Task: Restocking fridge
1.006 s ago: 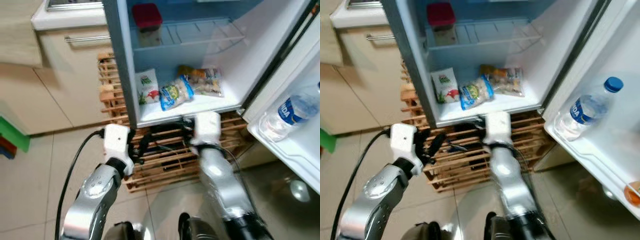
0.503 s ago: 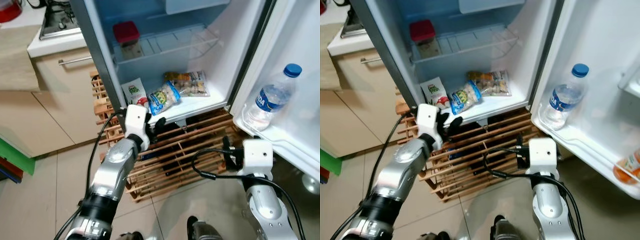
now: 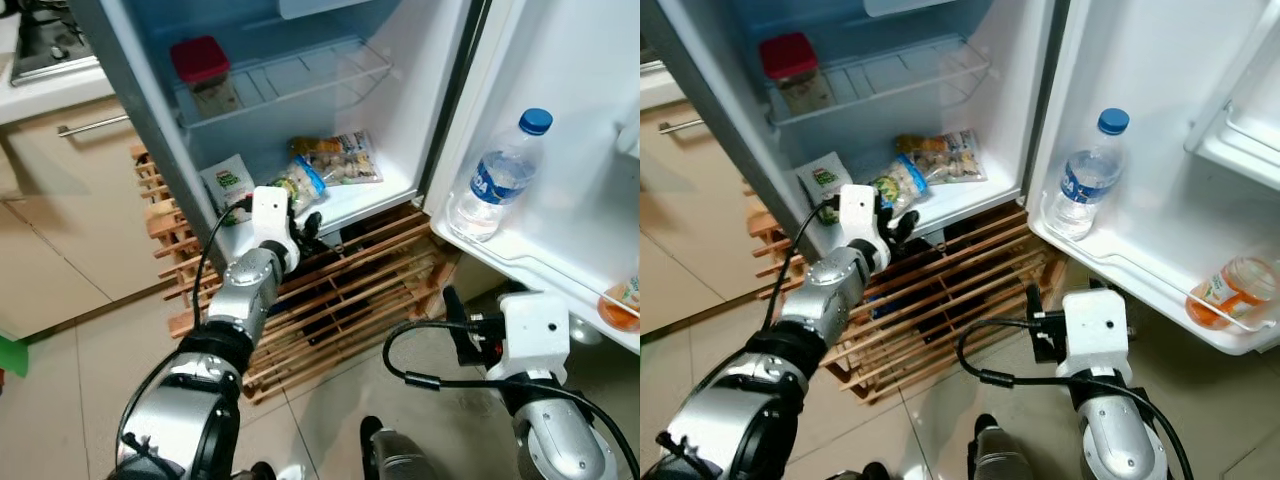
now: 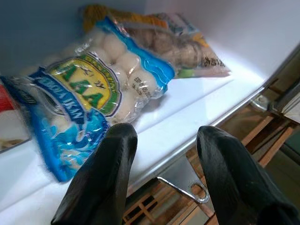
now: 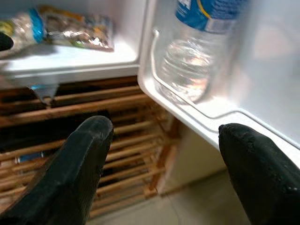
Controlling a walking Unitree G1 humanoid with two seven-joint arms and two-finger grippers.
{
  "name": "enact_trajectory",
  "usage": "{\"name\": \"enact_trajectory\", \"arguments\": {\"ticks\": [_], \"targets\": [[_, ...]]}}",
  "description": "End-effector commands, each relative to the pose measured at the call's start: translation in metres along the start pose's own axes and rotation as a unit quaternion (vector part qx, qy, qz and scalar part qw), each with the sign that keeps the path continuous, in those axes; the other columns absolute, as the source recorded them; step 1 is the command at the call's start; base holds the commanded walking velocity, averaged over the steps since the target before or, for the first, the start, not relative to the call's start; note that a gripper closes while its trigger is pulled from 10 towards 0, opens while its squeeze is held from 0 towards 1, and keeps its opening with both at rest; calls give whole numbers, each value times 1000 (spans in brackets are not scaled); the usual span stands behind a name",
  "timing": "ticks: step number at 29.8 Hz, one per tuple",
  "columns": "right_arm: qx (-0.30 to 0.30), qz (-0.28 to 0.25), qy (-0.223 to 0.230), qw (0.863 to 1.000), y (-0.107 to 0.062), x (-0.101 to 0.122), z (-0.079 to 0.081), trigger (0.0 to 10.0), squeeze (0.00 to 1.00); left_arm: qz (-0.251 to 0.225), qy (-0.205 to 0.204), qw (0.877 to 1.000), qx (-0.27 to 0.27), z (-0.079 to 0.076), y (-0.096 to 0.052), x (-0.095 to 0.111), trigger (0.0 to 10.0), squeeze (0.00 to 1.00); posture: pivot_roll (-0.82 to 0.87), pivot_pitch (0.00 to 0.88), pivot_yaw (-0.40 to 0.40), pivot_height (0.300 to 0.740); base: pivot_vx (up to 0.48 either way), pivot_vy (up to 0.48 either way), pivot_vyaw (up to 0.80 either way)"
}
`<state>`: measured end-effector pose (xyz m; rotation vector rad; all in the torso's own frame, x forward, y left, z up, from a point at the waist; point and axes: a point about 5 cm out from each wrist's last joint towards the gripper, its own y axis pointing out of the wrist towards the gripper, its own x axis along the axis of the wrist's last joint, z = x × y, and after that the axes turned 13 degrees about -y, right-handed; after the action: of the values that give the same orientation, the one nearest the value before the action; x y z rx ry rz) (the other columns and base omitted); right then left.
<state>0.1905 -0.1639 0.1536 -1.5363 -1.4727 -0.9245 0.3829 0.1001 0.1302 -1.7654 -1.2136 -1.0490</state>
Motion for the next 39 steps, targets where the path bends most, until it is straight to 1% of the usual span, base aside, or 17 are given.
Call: {"name": "enact_trajectory", "arguments": {"ticks": [1, 7, 10, 18, 23, 25, 26, 27, 29, 30, 31, 33, 35, 36, 37, 38, 39], "targets": [[4, 5, 3, 1000, -5, 3, -4, 10000, 0, 12, -9, 999, 33, 10, 0, -4, 10000, 0, -489, 283, 60, 736, 0, 0, 0], [13, 14, 16, 1000, -8, 3, -6, 10000, 0, 11, -6, 996, 87, 27, -3, -1, 10000, 0, -491, 292, 43, 736, 0, 0, 0], [16, 18, 18, 1000, -10, 3, -7, 10000, 0, 13, -7, 995, 96, 31, -4, -1, 10000, 0, -492, 294, 40, 736, 0, 0, 0], [21, 31, 20, 999, -11, 2, -9, 10000, 0, 20, -1, 994, 107, 32, -2, 1, 10000, 0, -494, 289, 38, 736, 0, 0, 0], [25, 34, 15, 999, -12, 1, -9, 10000, 0, 13, -29, 996, 88, 21, 3, 5, 10000, 0, -497, 283, 43, 736, 0, 0, 0], [24, 35, 13, 999, -12, 1, -11, 10000, 0, 21, -44, 997, 65, 10, 4, -2, 10000, 0, -497, 266, 52, 736, 0, 0, 0], [24, 35, 13, 999, -12, 1, -11, 10000, 0, 21, -44, 997, 65, 10, 4, -2, 10000, 0, -497, 266, 52, 736, 0, 0, 0], [24, 34, 10, 999, -12, 0, -13, 10000, 0, 30, -63, 997, 40, -2, 4, -13, 10000, 0, -493, 252, 55, 736, 0, 0, 0], [24, 34, 10, 999, -12, 0, -15, 10000, 0, 40, -84, 995, 18, -13, 3, -24, 10000, 0, -490, 242, 57, 736, 0, 0, 0], [24, 34, 10, 999, -12, 0, -15, 10000, 0, 40, -84, 995, 18, -13, 3, -24, 10000, 0, -490, 242, 57, 736, 0, 0, 0], [24, 34, 10, 999, -12, -1, -15, 10000, 0, 43, -91, 995, 13, -16, 2, -27, 10000, 0, -490, 242, 57, 736, 0, 0, 0], [28, 33, 10, 999, -9, -2, -15, 10000, 0, 54, -108, 993, -18, -33, -6, -44, 10000, 0, -470, 218, 56, 736, 0, 0, 0], [30, 29, 11, 999, -4, -2, -15, 10000, 0, 58, -112, 991, -35, -43, -16, -54, 10000, 0, -456, 208, 54, 736, 0, 0, 0], [33, 26, 12, 999, -2, -2, -14, 10000, 0, 58, -113, 991, -37, -44, -19, -56, 10000, 0, -450, 202, 52, 736, 0, 0, 0], [38, 20, 13, 999, 2, 0, -12, 10000, 0, 53, -103, 993, -35, -40, -24, -57, 10000, 0, -442, 196, 49, 736, 0, 0, 0], [38, 20, 13, 999, 2, 0, -12, 10000, 0, 53, -103, 993, -35, -40, -24, -57, 10000, 0, -442, 196, 49, 736, 0, 0, 0], [41, 17, 15, 999, 3, 0, -10, 10000, 0, 51, -94, 994, -34, -36, -27, -57, 10000, 0, -432, 189, 48, 736, 0, 0, 0]]}}
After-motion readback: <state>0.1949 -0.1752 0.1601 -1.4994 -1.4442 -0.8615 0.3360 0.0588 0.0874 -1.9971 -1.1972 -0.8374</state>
